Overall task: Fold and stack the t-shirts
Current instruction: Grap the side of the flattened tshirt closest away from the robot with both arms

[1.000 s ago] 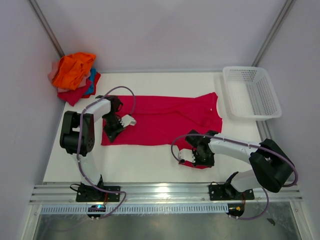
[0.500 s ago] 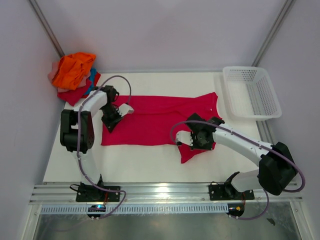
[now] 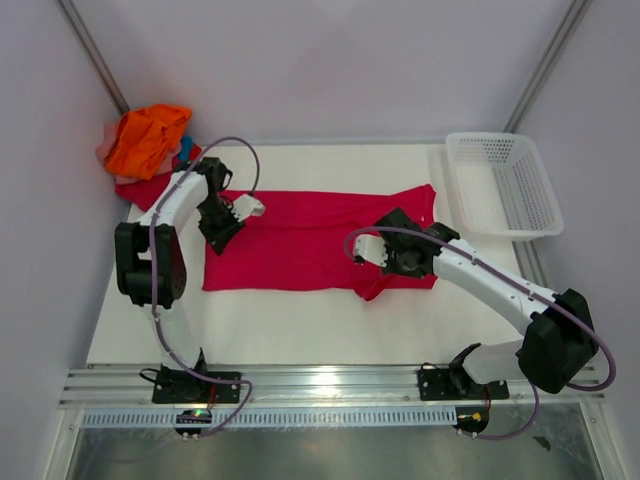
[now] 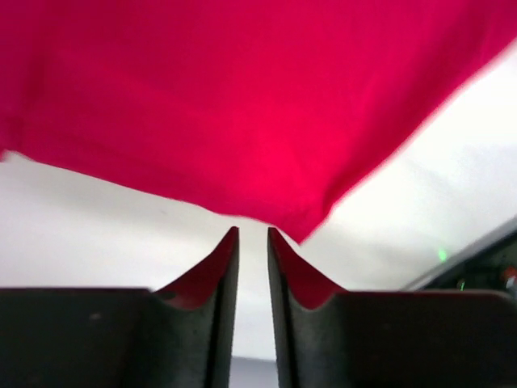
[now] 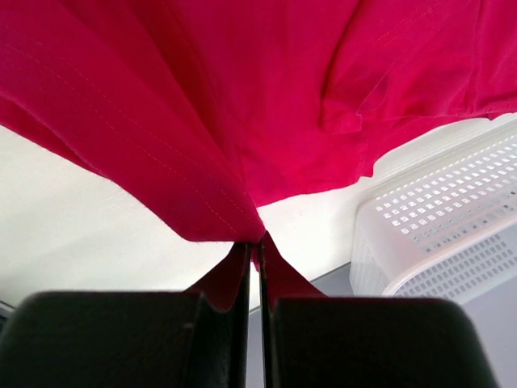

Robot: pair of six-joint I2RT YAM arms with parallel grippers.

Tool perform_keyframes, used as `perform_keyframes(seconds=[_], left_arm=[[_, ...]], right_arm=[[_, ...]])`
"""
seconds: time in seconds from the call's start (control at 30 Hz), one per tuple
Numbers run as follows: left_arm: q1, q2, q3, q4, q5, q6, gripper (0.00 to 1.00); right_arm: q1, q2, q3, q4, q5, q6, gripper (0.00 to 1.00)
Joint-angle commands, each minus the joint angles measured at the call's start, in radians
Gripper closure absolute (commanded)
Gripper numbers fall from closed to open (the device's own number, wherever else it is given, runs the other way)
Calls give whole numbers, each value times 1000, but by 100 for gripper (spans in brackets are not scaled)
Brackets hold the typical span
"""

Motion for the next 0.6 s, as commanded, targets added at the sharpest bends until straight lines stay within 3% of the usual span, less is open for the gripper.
perform_keyframes(seconds=[0.0, 0.07, 0.2, 0.23, 0.57], left_arm=[[2, -122, -141, -50, -84, 161, 75], [2, -164, -207, -65, -85, 190, 71], [2, -200, -241, -131, -45, 194, 49], [1, -210, -253, -128, -46, 192, 48], [2, -185, -382, 19, -71, 114, 53]], right_arm=[[-2, -13, -10, -16, -5, 23, 97], [-2, -8, -21, -10, -12, 29, 97], [-2, 1, -36, 1, -22, 34, 97], [0, 6, -41, 3, -27, 34, 97], [0, 62, -10, 15, -38, 20, 97]])
